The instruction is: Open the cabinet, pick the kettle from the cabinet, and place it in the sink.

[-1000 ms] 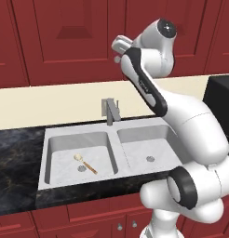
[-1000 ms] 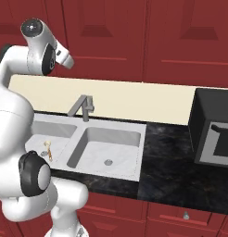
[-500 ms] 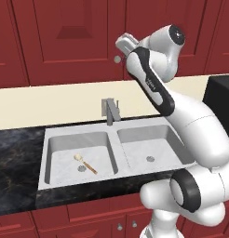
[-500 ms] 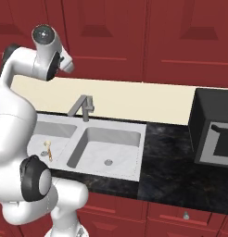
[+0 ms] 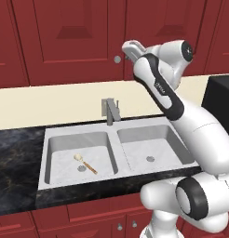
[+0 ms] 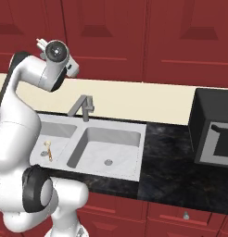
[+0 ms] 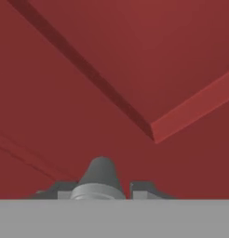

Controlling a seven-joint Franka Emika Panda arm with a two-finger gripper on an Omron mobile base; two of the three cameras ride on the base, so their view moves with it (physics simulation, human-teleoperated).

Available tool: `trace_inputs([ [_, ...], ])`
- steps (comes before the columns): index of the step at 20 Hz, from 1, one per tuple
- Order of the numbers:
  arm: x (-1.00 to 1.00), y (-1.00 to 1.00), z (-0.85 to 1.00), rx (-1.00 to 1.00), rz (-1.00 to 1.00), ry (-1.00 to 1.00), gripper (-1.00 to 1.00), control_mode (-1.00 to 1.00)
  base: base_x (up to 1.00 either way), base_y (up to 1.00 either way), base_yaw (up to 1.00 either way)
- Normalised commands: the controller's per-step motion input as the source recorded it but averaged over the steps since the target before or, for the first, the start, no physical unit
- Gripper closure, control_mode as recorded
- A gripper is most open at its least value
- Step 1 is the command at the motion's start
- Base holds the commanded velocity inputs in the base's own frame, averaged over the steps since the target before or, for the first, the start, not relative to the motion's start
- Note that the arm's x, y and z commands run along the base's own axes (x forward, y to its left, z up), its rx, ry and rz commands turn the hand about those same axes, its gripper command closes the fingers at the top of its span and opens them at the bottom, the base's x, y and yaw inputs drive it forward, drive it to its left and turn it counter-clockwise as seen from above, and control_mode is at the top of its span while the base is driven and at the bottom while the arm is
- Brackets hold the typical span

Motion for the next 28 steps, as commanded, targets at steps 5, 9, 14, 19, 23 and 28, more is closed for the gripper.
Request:
trace_inputs([
  [5,0.07,-0.30,0.04,0.00,0.03,-0.02,1.00,-1.00,0.00,0.00,0.00],
  [9,0.05,-0.25,0.16,0.00,0.00,0.11,1.00,-1.00,0.00,0.00,0.00],
  [14,0.00,-0.26,0.14,0.00,-0.03,0.08,1.00,-1.00,0.00,0.00,0.00],
  [19,-0.12,-0.33,0.02,0.06,-0.03,0.00,1.00,-1.00,0.00,0.00,0.00],
  [23,-0.22,-0.36,0.00,0.09,-0.01,0.00,1.00,-1.00,0.00,0.00,0.00],
  [28,-0.28,-0.40,0.00,0.09,0.00,-0.04,1.00,-1.00,0.00,0.00,0.00],
])
